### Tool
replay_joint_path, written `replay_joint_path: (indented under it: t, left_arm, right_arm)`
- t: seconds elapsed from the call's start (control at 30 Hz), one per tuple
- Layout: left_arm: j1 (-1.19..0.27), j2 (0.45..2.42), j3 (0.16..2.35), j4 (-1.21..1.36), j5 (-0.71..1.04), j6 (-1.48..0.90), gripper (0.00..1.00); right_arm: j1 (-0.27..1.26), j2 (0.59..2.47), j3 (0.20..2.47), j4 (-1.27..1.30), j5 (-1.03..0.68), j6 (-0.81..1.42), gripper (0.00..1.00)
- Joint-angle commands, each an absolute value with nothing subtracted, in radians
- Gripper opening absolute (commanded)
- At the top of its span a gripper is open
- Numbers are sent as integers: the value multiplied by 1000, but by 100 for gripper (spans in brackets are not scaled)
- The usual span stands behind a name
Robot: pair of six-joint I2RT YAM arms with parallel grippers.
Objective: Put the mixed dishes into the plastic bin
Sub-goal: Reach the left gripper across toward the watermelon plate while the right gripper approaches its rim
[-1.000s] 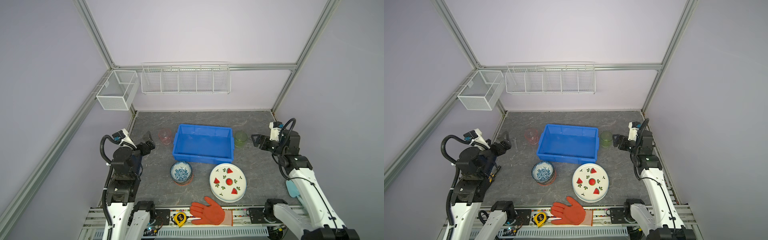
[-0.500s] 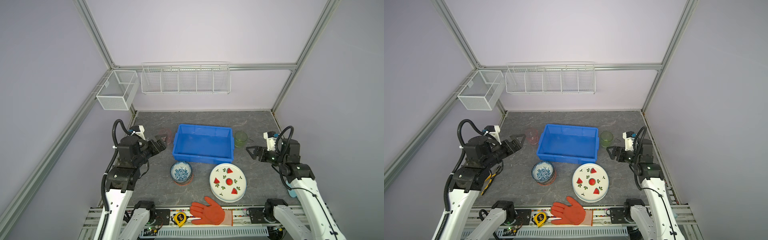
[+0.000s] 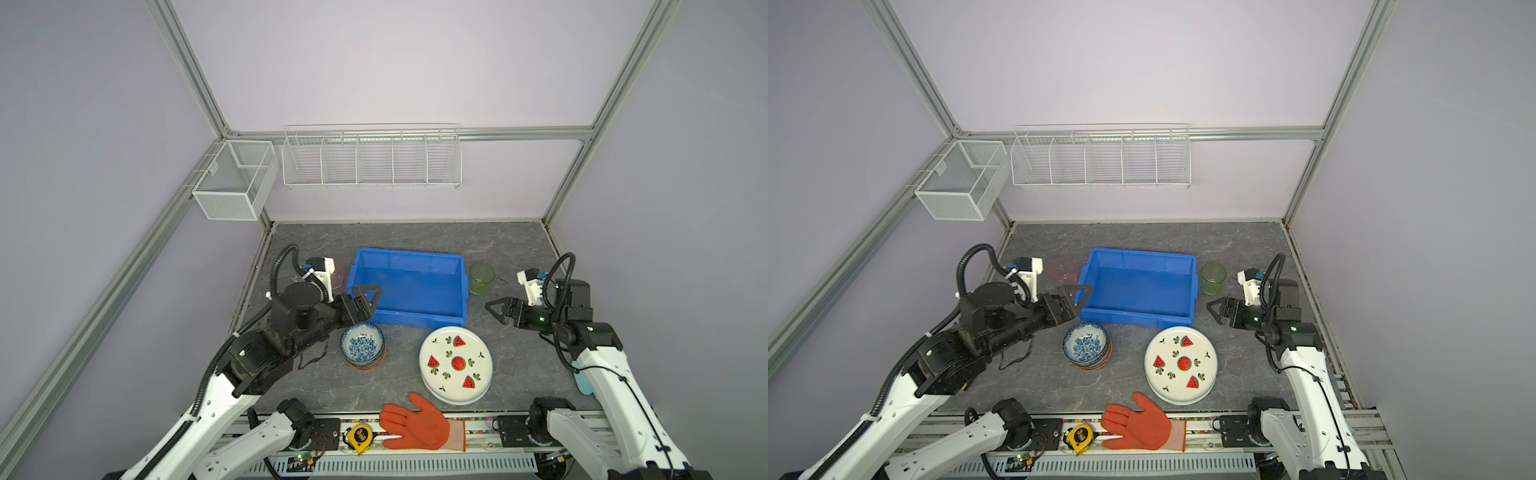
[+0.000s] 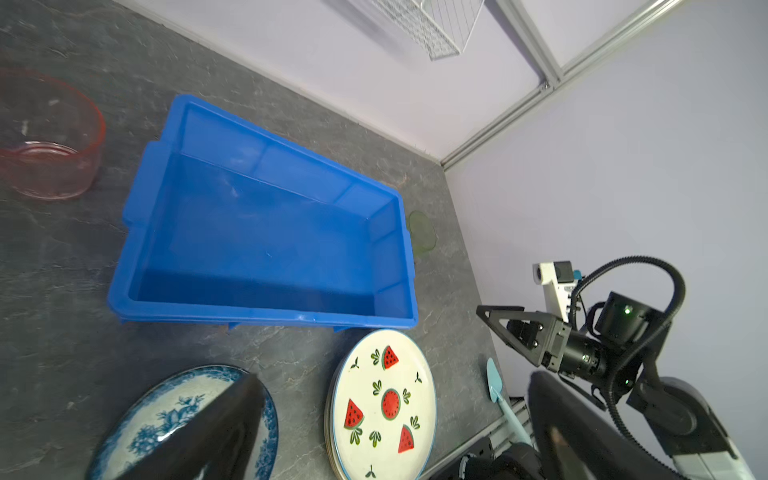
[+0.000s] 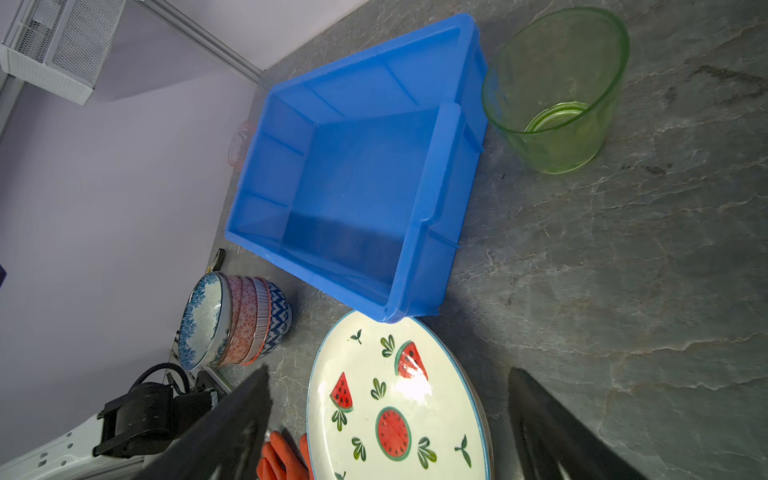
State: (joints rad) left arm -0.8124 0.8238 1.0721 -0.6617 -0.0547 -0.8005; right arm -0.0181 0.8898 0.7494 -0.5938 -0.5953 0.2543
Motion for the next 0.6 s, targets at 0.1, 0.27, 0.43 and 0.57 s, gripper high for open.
replay_joint_path:
  t: [0.1, 0.27, 0.43, 0.57]
  left_arm:
    - [-983, 1019, 1142, -595, -208, -840, 99]
    - [-1066, 1128, 1181, -552, -242, -856, 99]
    - [-1131, 1241, 1268, -623, -296, -900, 99]
    - [-1171, 1292, 1273, -612, -309, -935, 99]
  right_arm:
    - [-18, 874, 755, -663, -574, 230, 91]
    - [-17, 847, 762, -721, -531, 205, 91]
    - [-18, 823, 755, -769, -517, 212, 93]
    - [-18, 827, 739, -775, -503, 253, 94]
